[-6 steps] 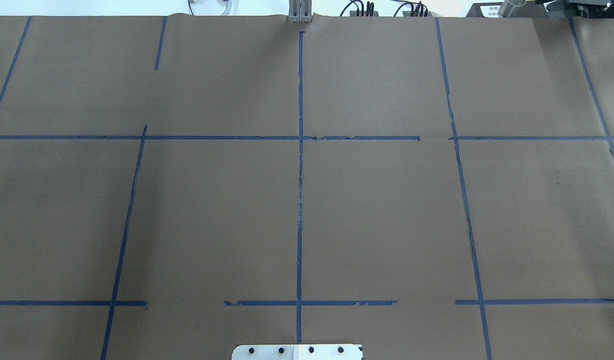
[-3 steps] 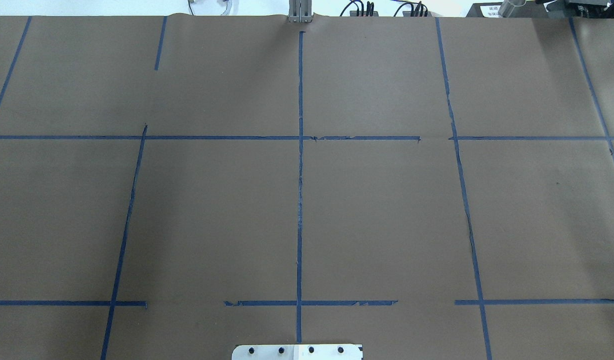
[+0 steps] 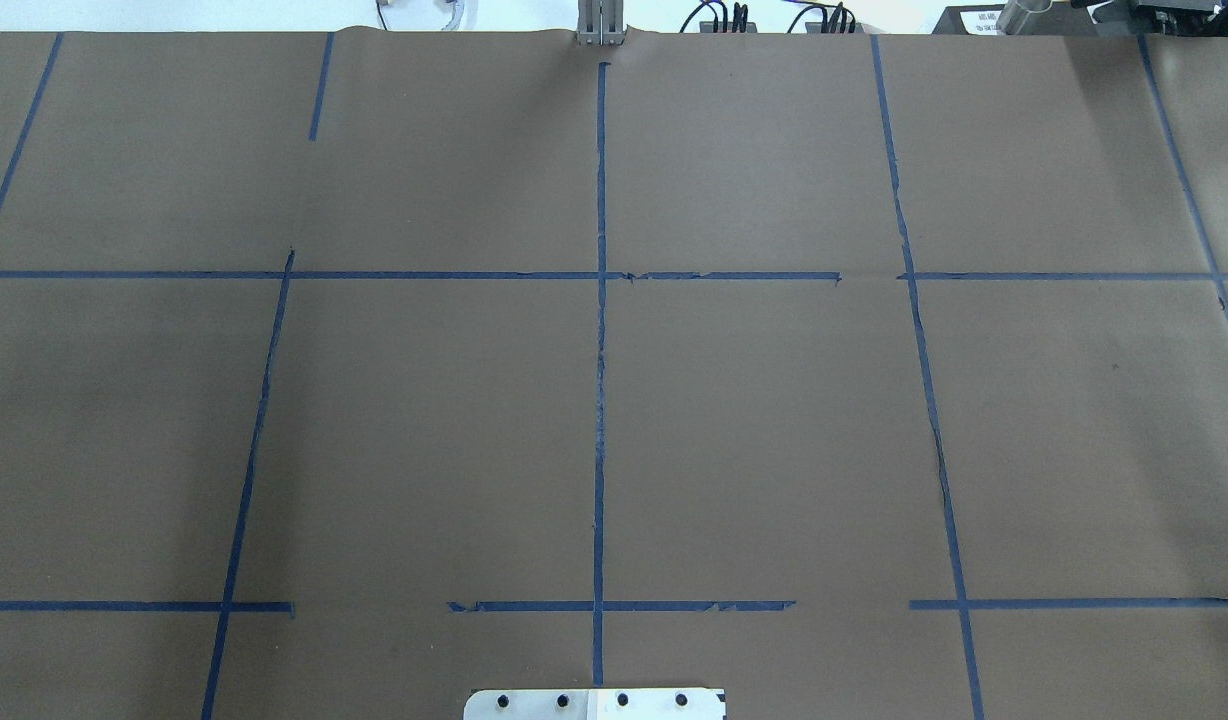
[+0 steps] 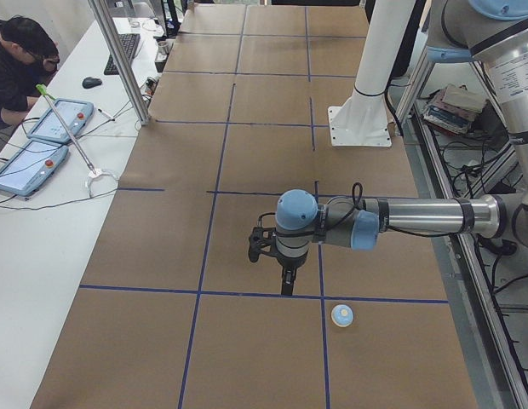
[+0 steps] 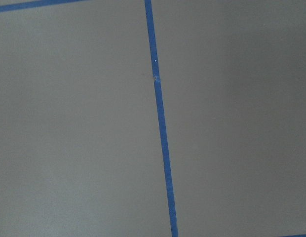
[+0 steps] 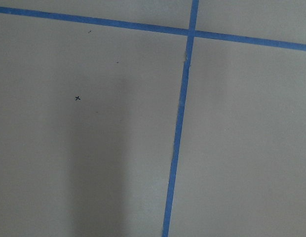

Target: Place and press bell with both arms

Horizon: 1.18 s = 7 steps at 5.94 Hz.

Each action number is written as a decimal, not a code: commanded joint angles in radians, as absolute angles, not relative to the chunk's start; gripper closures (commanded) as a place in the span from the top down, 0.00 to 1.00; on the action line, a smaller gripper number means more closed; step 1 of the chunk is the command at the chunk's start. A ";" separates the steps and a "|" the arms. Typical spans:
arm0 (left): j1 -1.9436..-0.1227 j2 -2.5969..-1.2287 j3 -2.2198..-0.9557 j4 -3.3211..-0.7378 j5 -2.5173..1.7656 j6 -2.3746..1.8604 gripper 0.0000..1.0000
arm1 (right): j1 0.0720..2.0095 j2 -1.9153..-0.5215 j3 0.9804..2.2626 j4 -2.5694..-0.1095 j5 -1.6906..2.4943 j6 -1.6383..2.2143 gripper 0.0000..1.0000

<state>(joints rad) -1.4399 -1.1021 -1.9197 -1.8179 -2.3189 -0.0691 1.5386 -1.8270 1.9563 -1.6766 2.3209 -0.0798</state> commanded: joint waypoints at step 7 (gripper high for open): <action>-1.094 -1.008 -1.617 -2.198 -2.370 -0.129 1.00 | 1.539 -1.830 1.956 -1.677 2.319 -0.084 1.00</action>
